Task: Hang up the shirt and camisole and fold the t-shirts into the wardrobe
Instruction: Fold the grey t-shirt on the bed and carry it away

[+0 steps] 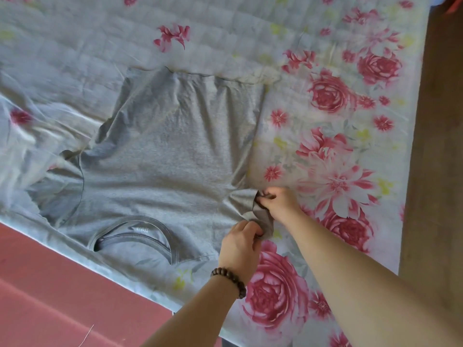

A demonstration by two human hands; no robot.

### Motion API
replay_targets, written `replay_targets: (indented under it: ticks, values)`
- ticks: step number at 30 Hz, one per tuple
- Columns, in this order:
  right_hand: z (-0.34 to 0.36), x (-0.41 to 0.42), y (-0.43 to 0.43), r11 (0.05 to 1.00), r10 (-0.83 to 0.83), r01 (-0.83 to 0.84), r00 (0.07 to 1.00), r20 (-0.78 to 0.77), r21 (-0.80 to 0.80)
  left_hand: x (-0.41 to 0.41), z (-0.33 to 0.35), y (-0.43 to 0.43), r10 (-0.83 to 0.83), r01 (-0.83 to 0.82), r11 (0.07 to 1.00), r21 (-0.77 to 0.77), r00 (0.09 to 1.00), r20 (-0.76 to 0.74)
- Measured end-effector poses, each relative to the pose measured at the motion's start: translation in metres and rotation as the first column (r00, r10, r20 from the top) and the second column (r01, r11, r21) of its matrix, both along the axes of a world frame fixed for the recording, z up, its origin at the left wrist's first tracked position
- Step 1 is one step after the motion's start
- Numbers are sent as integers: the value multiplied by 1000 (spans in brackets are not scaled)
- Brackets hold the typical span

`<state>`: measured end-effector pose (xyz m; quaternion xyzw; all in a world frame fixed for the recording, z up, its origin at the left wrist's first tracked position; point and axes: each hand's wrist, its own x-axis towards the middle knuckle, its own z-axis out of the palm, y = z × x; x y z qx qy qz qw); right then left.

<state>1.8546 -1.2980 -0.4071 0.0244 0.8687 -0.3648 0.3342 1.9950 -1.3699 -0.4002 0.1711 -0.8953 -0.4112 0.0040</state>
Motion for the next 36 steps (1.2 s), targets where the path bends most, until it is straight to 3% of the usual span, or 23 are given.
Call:
replay_targets:
  ticks: [5, 12, 17, 22, 25, 29, 36]
  values:
    - [3, -14, 6, 989, -28, 54, 982, -188, 134, -2, -5, 6, -9, 8, 999, 49, 1000, 20]
    - [1, -11, 11, 992, -38, 61, 981, -190, 112, 10, -13, 0, -76, 75, 997, 17, 997, 18]
    - [11, 15, 15, 991, -10, 53, 946, -325, 124, 40, -9, -34, 82, -78, 993, -92, 996, 38]
    - [13, 44, 13, 980, 107, -76, 980, -170, 182, 71, -1, -72, 366, -309, 915, -260, 906, 212]
    - [9, 50, 13, 960, 120, -83, 985, -127, 266, 82, -1, -85, 405, -350, 911, -217, 855, 324]
    - [3, 53, 14, 929, 164, -114, 980, -115, 352, 86, -2, -90, 321, -318, 946, -63, 891, 319]
    - [5, 60, 18, 985, 11, 10, 992, -125, 173, 95, -3, -95, 344, -364, 931, 18, 895, 284]
